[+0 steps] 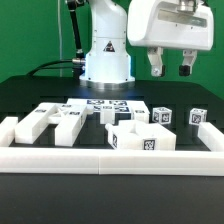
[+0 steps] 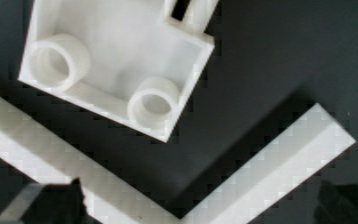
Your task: Assemble chair
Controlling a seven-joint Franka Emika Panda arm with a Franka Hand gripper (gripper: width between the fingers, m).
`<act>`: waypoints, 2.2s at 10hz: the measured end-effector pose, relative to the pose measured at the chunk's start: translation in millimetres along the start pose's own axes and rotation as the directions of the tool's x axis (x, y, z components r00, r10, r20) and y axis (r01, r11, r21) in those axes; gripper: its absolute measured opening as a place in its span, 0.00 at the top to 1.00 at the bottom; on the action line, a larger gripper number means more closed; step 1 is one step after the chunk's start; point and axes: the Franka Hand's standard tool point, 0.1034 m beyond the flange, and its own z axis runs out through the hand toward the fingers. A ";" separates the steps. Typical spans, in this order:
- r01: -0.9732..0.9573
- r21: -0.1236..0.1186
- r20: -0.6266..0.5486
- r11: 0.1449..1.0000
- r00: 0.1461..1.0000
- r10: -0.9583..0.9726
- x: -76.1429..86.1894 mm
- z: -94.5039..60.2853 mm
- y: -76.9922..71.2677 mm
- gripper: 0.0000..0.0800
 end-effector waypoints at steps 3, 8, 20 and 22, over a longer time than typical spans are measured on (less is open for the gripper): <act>0.000 0.000 0.000 1.000 1.000 0.000 0.1 0.1 -0.2 0.19; -0.081 0.066 0.089 0.995 0.993 0.075 -11.2 11.0 10.6 0.19; -0.225 0.139 0.152 0.965 0.967 0.203 -15.6 74.8 29.3 0.19; -0.229 0.142 0.155 0.963 0.966 0.207 -12.5 87.3 30.6 0.19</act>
Offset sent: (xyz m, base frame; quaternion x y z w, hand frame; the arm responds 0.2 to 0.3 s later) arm 0.0000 0.0000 0.0000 0.0000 0.0000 0.0000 1.0000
